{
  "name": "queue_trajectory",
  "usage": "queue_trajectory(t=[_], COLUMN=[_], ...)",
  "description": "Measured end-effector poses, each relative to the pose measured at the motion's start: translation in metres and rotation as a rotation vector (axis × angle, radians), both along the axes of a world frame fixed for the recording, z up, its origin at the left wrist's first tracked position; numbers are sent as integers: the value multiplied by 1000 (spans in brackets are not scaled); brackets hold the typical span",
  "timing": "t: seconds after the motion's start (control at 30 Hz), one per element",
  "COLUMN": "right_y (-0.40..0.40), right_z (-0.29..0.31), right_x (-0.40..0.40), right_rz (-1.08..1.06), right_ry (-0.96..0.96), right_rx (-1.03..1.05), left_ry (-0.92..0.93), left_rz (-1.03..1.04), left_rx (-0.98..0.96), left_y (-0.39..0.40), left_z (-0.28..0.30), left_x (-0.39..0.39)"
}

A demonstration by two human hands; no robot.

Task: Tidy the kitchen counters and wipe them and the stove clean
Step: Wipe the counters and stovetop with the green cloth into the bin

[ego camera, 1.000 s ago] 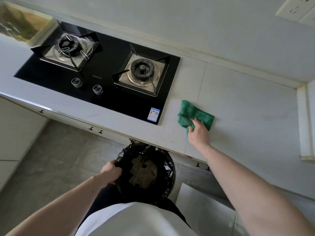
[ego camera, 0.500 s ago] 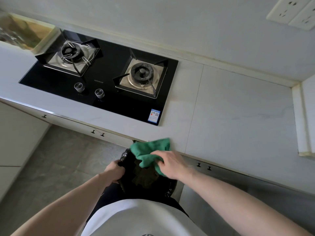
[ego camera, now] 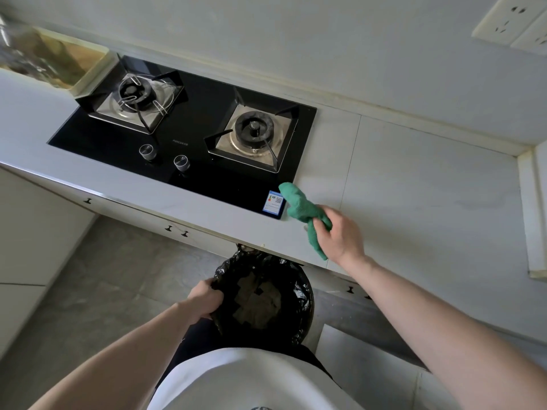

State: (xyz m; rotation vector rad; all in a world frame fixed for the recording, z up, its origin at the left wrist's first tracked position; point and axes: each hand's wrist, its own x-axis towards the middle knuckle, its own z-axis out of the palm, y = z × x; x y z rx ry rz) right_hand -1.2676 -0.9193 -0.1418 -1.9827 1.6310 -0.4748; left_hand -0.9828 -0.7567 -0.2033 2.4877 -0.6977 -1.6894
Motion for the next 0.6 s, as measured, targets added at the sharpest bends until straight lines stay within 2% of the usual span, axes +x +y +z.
queue_trajectory(t=[0.17,0.23,0.5,0.6], right_y=[7,22,51,67], right_z=[-34,-45,-47,-35], right_x=[22,35,94,100], right_rz=[106,133,284,377], right_ry=[120,153,109,100], right_rx=[208,230,247,337], left_ry=[-4,-13,-25,-40], left_rz=[-8,-21,-81,-102], left_rx=[8,3,28,24], left_y=[-3,-6,-18,-17], left_z=[0,1,5,4], left_x=[3,5,13,14])
